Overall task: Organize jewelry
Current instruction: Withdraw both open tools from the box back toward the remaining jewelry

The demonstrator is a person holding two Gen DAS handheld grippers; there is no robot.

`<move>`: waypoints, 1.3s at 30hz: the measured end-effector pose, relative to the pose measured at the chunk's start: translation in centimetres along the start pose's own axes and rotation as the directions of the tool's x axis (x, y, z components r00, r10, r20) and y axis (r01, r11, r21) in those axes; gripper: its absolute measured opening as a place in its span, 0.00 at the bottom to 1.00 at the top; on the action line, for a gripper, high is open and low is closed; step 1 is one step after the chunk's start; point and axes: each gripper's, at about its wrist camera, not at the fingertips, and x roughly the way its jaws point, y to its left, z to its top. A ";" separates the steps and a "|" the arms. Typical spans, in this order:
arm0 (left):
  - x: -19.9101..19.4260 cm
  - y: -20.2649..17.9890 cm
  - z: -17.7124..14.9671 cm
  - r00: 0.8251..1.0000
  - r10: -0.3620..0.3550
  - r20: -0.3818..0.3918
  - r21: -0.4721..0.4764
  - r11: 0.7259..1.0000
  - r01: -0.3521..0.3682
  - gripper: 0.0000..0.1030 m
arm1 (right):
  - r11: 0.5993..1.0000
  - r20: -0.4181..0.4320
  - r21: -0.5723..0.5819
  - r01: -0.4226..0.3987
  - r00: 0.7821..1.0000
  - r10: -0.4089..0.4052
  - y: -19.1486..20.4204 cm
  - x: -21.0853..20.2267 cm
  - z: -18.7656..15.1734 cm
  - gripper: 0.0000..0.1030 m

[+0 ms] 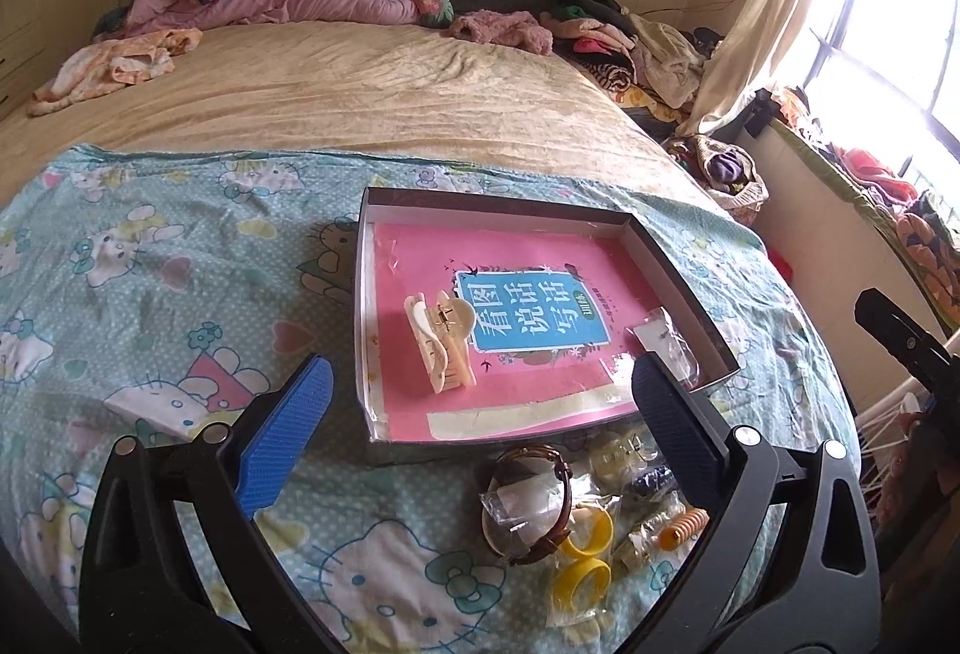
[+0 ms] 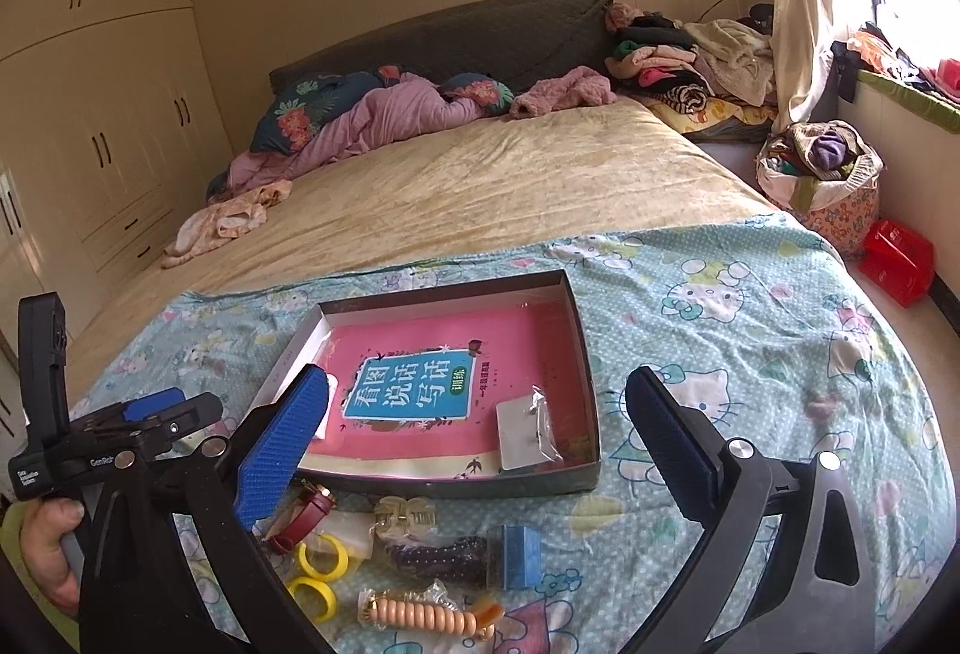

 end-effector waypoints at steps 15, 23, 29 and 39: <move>-3.2 -0.7 -1.3 0.999 -0.025 0.024 0.042 0.999 0.024 0.91 | 1.000 0.018 -0.027 0.007 1.000 -0.007 0.7 -4.3 -0.8 0.96; -3.8 -1.1 -2.8 1.000 -0.031 0.003 0.072 0.997 0.030 0.91 | 1.000 0.017 -0.030 0.008 1.000 -0.008 1.3 -5.4 -1.4 0.96; -4.0 -1.3 -4.0 0.999 -0.032 -0.020 0.094 0.995 0.034 0.91 | 0.999 0.010 -0.045 0.010 1.000 -0.010 1.8 -5.9 -2.0 0.96; -4.1 -1.5 -5.6 0.998 -0.031 -0.060 0.126 0.991 0.038 0.91 | 0.997 -0.028 -0.072 0.012 0.999 -0.014 2.6 -6.0 -3.5 0.96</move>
